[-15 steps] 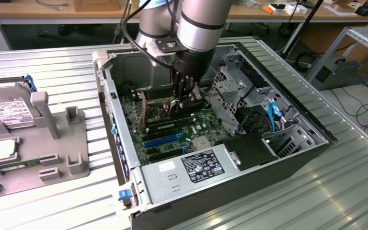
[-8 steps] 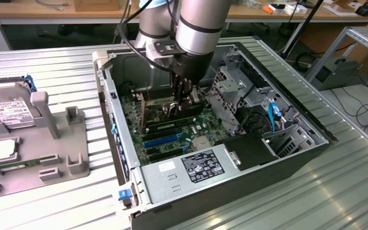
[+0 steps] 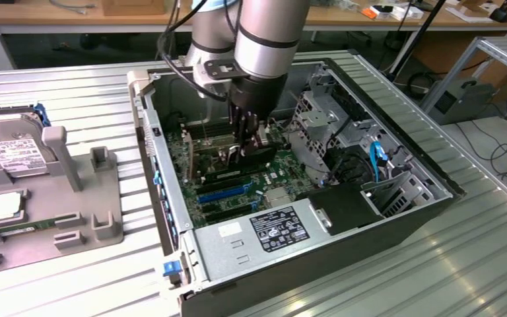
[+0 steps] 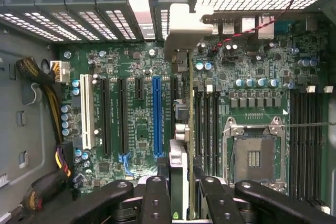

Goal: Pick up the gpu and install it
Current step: 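Insert the gpu into the slot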

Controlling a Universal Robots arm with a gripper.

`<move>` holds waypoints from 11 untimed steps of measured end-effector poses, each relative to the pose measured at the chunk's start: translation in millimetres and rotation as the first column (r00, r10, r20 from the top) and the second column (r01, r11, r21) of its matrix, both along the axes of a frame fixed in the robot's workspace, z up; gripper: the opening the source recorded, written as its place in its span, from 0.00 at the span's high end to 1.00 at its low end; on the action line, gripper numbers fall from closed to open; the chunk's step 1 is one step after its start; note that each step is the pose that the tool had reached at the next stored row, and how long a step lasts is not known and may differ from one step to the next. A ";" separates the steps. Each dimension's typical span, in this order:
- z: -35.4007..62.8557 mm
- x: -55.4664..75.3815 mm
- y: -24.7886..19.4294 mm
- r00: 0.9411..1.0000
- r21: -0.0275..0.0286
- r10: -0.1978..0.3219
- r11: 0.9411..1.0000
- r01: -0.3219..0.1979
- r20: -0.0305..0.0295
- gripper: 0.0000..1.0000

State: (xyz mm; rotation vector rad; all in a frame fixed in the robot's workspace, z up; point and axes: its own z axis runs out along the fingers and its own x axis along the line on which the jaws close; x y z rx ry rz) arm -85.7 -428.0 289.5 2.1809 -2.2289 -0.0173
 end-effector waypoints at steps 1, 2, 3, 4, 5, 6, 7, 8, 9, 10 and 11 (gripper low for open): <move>-0.4 -1.4 -0.1 1.000 0.000 0.000 1.000 0.000 0.000 0.73; -1.2 -4.4 -0.3 1.000 -0.001 0.000 1.000 0.000 0.000 0.73; -2.0 -7.0 -1.1 1.000 -0.001 0.000 1.000 0.000 0.000 0.73; -3.4 -8.8 -3.8 1.000 -0.001 0.000 1.000 0.000 0.000 0.73; -4.5 -10.0 -6.4 1.000 -0.001 0.000 1.000 0.000 0.000 0.73; -5.4 -10.8 -9.2 1.000 -0.001 0.000 1.000 0.000 0.000 0.73; -6.0 -11.6 -11.4 1.000 -0.001 0.000 1.000 0.000 0.000 0.73; -6.8 -12.4 -13.6 1.000 -0.002 0.000 1.000 0.000 0.000 0.73; -7.3 -13.0 -15.6 1.000 -0.002 0.000 1.000 0.000 0.000 0.73; -7.9 -13.9 -18.1 1.000 -0.003 0.000 1.000 0.000 0.000 0.73; -8.4 -14.6 -20.2 1.000 -0.004 0.000 1.000 0.000 0.000 0.73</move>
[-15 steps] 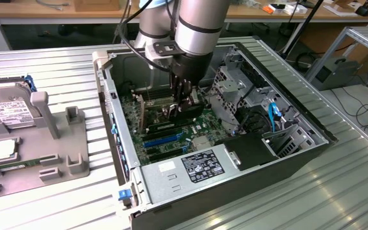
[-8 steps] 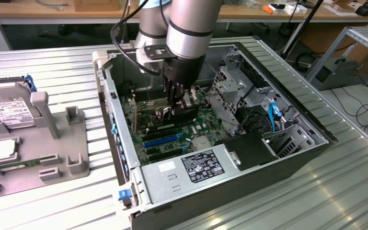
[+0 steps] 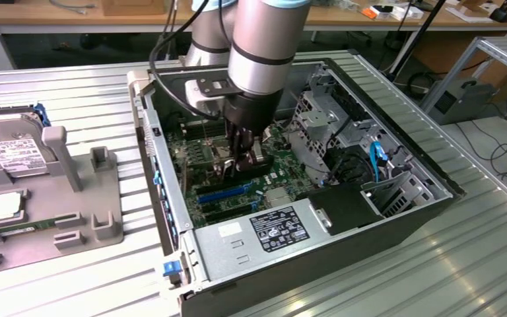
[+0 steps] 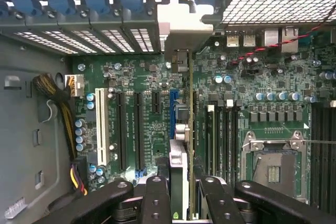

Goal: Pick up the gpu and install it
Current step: 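Insert the gpu into the slot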

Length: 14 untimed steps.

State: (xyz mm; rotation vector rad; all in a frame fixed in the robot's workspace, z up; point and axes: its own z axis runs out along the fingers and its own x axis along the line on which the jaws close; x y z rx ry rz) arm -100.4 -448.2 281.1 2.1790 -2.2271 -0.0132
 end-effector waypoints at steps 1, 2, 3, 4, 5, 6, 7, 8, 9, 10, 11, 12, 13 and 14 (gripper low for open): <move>-0.3 -0.7 -1.0 1.000 -0.001 0.000 1.000 0.000 0.000 0.73; -0.6 -1.9 -1.7 1.000 -0.002 0.000 1.000 0.000 0.000 0.73; -1.0 -3.6 -2.3 1.000 -0.002 0.000 1.000 0.000 0.000 0.73; -1.3 -5.2 -2.8 1.000 -0.002 0.000 1.000 0.000 0.000 0.73; -1.5 -6.7 -3.3 1.000 -0.002 0.000 1.000 0.000 0.000 0.73; -1.8 -8.2 -3.8 1.000 -0.002 0.000 1.000 0.000 0.000 0.73; -2.0 -9.1 -4.2 1.000 -0.002 0.000 1.000 0.000 0.000 0.73; -2.2 -10.2 -4.9 1.000 -0.002 0.000 1.000 0.000 0.000 0.73; -2.5 -11.0 -5.6 1.000 -0.002 0.000 1.000 0.000 0.000 0.73; -2.7 -11.7 -6.4 1.000 -0.003 0.000 1.000 0.000 0.000 0.73; -3.3 -12.5 -7.4 1.000 -0.003 0.000 1.000 0.000 0.000 0.73; -4.9 -12.9 -7.8 1.000 -0.003 0.000 1.000 0.000 0.000 0.73; -5.3 -12.9 -7.8 1.000 -0.003 0.000 1.000 0.000 0.000 0.73; -5.6 -12.9 -7.8 1.000 -0.003 0.000 1.000 0.000 0.000 0.73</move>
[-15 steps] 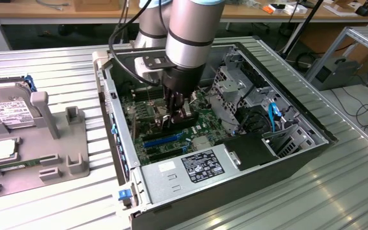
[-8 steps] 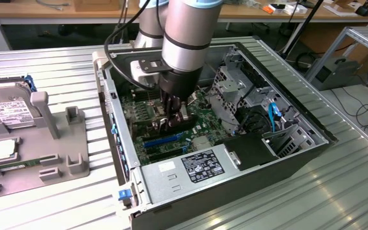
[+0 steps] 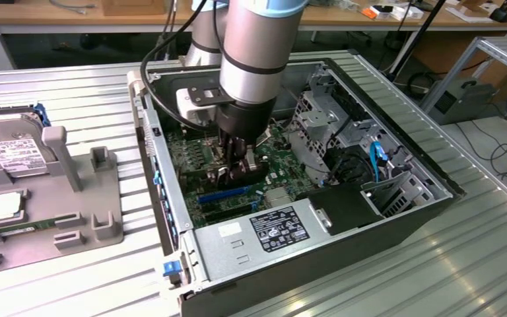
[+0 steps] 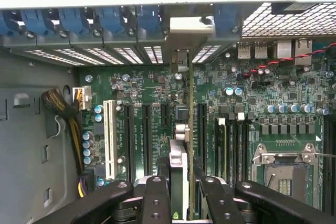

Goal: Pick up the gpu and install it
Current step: 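Insert the gpu into the slot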

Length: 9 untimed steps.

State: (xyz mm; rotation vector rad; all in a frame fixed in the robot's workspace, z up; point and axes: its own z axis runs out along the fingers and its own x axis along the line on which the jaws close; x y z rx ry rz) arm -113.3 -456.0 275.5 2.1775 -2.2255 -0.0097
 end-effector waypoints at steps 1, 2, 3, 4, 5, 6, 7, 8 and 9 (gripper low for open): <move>-0.3 0.0 0.0 1.000 0.000 0.000 1.000 0.000 0.000 0.73; -0.5 0.0 0.0 1.000 0.000 0.000 1.000 0.000 0.000 0.73; -0.7 0.0 0.1 1.000 -0.001 0.000 1.000 0.000 0.000 0.73; -0.8 0.0 0.1 1.000 -0.002 -0.001 1.000 0.001 0.000 0.73; -0.9 0.0 0.2 1.000 -0.003 -0.001 1.000 0.001 0.000 0.73; -1.0 0.0 0.4 1.000 -0.003 -0.001 1.000 0.001 0.000 0.73; -0.9 0.0 0.6 1.000 -0.004 -0.001 1.000 0.001 0.000 0.73; -0.9 0.0 1.0 1.000 -0.004 -0.001 1.000 0.001 0.000 0.73; -1.0 0.0 2.2 1.000 -0.004 -0.001 1.000 0.001 0.000 0.73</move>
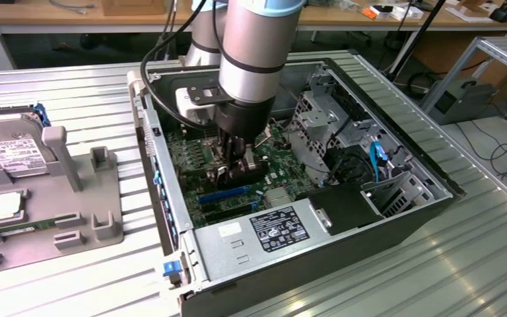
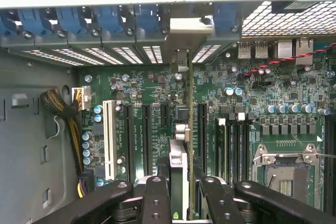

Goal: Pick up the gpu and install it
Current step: 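Insert the gpu into the slot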

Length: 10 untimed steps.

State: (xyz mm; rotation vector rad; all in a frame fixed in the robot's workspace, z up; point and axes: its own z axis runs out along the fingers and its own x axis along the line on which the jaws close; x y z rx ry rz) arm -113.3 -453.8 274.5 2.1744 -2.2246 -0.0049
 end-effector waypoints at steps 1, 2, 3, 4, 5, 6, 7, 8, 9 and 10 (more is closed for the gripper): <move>0.1 0.0 1.3 1.000 0.000 0.000 1.000 0.000 0.000 0.73; 0.0 0.1 2.2 1.000 0.000 0.000 1.000 0.000 0.000 0.73; -0.2 -0.3 2.3 1.000 0.000 0.000 1.000 0.000 0.000 0.73; -0.6 -0.9 2.4 1.000 0.000 0.000 1.000 0.000 0.000 0.73; -1.1 -1.4 2.4 1.000 0.000 0.000 1.000 0.000 0.000 0.73; -1.3 -1.4 2.4 1.000 0.000 0.000 1.000 0.000 0.000 0.73; -1.8 -1.4 2.4 1.000 0.000 0.000 1.000 0.000 0.000 0.73; -2.4 -1.4 2.4 1.000 0.000 0.000 1.000 0.000 0.000 0.73; -3.6 -1.5 2.4 1.000 -0.001 0.000 1.000 0.000 0.000 0.73; -4.4 -1.5 2.4 1.000 -0.002 0.000 1.000 0.000 0.000 0.73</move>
